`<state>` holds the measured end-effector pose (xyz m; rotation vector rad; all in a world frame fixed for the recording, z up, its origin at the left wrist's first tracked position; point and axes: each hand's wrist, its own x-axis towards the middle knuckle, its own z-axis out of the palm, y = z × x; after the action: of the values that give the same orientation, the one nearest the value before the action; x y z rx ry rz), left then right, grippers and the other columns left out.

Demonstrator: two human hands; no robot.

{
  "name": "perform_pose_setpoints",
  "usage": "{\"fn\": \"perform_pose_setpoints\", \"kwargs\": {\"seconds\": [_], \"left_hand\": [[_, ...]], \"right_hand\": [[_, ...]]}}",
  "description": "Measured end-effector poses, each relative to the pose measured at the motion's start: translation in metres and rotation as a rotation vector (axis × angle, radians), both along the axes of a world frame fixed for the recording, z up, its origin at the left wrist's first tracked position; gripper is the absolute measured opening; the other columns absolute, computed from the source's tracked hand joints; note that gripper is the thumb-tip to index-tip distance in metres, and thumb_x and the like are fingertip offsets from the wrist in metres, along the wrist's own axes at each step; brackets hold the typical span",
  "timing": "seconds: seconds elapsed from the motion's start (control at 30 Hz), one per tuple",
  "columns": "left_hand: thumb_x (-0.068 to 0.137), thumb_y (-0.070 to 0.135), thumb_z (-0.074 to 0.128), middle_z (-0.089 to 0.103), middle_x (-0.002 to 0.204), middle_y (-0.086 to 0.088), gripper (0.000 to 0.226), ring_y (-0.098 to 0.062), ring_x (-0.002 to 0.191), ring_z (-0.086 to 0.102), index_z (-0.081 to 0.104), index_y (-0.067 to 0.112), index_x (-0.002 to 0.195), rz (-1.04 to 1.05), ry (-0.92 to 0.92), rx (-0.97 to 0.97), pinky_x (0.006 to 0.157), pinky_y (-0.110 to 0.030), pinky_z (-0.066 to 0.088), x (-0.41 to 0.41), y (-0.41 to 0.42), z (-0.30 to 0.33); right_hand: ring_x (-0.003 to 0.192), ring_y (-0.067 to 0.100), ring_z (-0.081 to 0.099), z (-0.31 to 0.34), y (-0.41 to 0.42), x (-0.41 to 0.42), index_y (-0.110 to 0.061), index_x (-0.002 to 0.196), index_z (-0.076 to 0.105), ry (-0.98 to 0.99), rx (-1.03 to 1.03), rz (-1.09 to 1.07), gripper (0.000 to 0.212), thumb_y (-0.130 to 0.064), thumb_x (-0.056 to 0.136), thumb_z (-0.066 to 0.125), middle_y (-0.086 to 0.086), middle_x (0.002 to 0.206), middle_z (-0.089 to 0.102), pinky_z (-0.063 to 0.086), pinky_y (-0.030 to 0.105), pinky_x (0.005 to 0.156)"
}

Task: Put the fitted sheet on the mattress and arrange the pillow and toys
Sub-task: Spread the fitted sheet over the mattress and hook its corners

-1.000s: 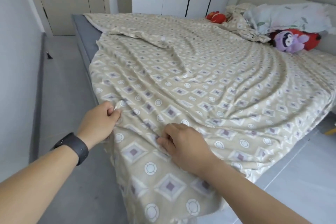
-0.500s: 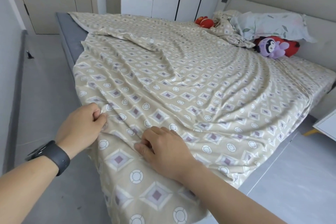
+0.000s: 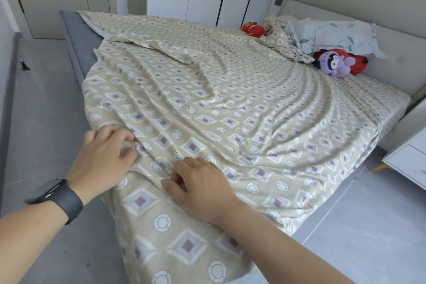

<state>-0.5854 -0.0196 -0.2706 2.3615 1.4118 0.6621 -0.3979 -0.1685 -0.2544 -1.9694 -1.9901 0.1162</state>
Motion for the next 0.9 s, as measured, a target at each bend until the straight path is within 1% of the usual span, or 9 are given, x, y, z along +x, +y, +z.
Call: {"fn": "perform_pose_setpoints", "kwargs": {"seconds": [0.2, 0.3, 0.43, 0.53, 0.57, 0.63, 0.73, 0.8, 0.9], "left_hand": [[0.093, 0.029, 0.055, 0.045, 0.129, 0.009, 0.025, -0.023, 0.124, 0.035, 0.053, 0.034, 0.117, -0.032, -0.034, -0.069, 0.097, -0.035, 0.035, 0.002, -0.003, 0.001], [0.094, 0.029, 0.056, 0.044, 0.140, 0.009, 0.035, -0.024, 0.132, 0.033, 0.052, 0.031, 0.129, -0.051, -0.015, -0.086, 0.108, -0.037, 0.032, 0.003, -0.002, 0.000], [0.093, 0.029, 0.059, 0.044, 0.146, 0.007, 0.039, -0.024, 0.135, 0.034, 0.054, 0.030, 0.131, -0.060, -0.027, -0.091, 0.114, -0.039, 0.028, 0.004, -0.003, 0.000], [0.094, 0.033, 0.055, 0.042, 0.149, 0.007, 0.044, -0.022, 0.138, 0.034, 0.051, 0.028, 0.137, -0.069, 0.027, -0.078, 0.115, -0.039, 0.029, 0.004, -0.003, 0.001], [0.094, 0.037, 0.052, 0.043, 0.149, 0.005, 0.045, -0.022, 0.138, 0.036, 0.052, 0.027, 0.138, -0.070, 0.070, -0.041, 0.115, -0.040, 0.029, 0.004, -0.003, 0.002], [0.089, 0.047, 0.040, 0.046, 0.148, 0.005, 0.054, -0.021, 0.136, 0.040, 0.053, 0.026, 0.138, -0.088, 0.170, 0.038, 0.114, -0.042, 0.031, 0.004, -0.003, 0.003], [0.084, 0.052, 0.029, 0.046, 0.147, 0.007, 0.062, -0.017, 0.135, 0.040, 0.054, 0.027, 0.135, -0.136, 0.196, 0.058, 0.113, -0.042, 0.031, 0.006, -0.006, 0.005], [0.084, 0.053, 0.028, 0.044, 0.149, 0.009, 0.063, -0.016, 0.136, 0.038, 0.054, 0.027, 0.135, -0.152, 0.204, 0.066, 0.113, -0.042, 0.030, 0.008, -0.010, 0.007], [0.092, 0.050, 0.038, 0.040, 0.154, 0.009, 0.055, -0.016, 0.141, 0.033, 0.052, 0.027, 0.139, -0.124, 0.229, 0.044, 0.115, -0.044, 0.027, 0.010, -0.011, 0.009]], "right_hand": [[0.087, 0.019, 0.050, -0.002, 0.000, 0.000, -0.025, 0.088, 0.051, -0.013, 0.007, -0.003, 0.032, -0.054, 0.098, 0.043, -0.008, 0.091, 0.056, 0.041, 0.037, 0.084], [0.088, 0.021, 0.051, 0.000, 0.000, -0.002, -0.024, 0.087, 0.051, 0.009, 0.008, -0.004, 0.031, -0.053, 0.098, 0.045, -0.006, 0.091, 0.056, 0.041, 0.038, 0.084], [0.088, 0.023, 0.052, 0.000, 0.000, -0.002, -0.023, 0.086, 0.051, 0.012, 0.008, -0.010, 0.031, -0.051, 0.098, 0.046, -0.004, 0.091, 0.057, 0.043, 0.041, 0.085], [0.088, 0.022, 0.052, -0.002, 0.001, -0.001, -0.024, 0.086, 0.050, 0.003, 0.015, -0.008, 0.031, -0.052, 0.098, 0.045, -0.005, 0.091, 0.056, 0.043, 0.041, 0.085], [0.087, 0.022, 0.051, -0.002, 0.001, -0.001, -0.023, 0.086, 0.050, -0.001, 0.023, -0.004, 0.031, -0.052, 0.098, 0.045, -0.005, 0.090, 0.056, 0.043, 0.041, 0.084], [0.087, 0.022, 0.051, -0.003, 0.001, -0.002, -0.023, 0.085, 0.050, 0.008, 0.025, -0.003, 0.031, -0.051, 0.098, 0.045, -0.005, 0.090, 0.056, 0.042, 0.041, 0.084], [0.087, 0.022, 0.051, -0.001, 0.001, -0.003, -0.023, 0.086, 0.050, 0.011, 0.017, -0.004, 0.032, -0.052, 0.098, 0.044, -0.004, 0.090, 0.056, 0.042, 0.040, 0.083], [0.088, 0.023, 0.052, 0.000, 0.000, -0.003, -0.023, 0.086, 0.050, 0.013, 0.016, -0.007, 0.031, -0.051, 0.098, 0.045, -0.004, 0.091, 0.056, 0.042, 0.040, 0.083], [0.088, 0.024, 0.052, 0.000, -0.001, -0.003, -0.022, 0.086, 0.050, 0.007, 0.016, -0.010, 0.031, -0.050, 0.099, 0.046, -0.003, 0.091, 0.057, 0.040, 0.038, 0.082]]}}
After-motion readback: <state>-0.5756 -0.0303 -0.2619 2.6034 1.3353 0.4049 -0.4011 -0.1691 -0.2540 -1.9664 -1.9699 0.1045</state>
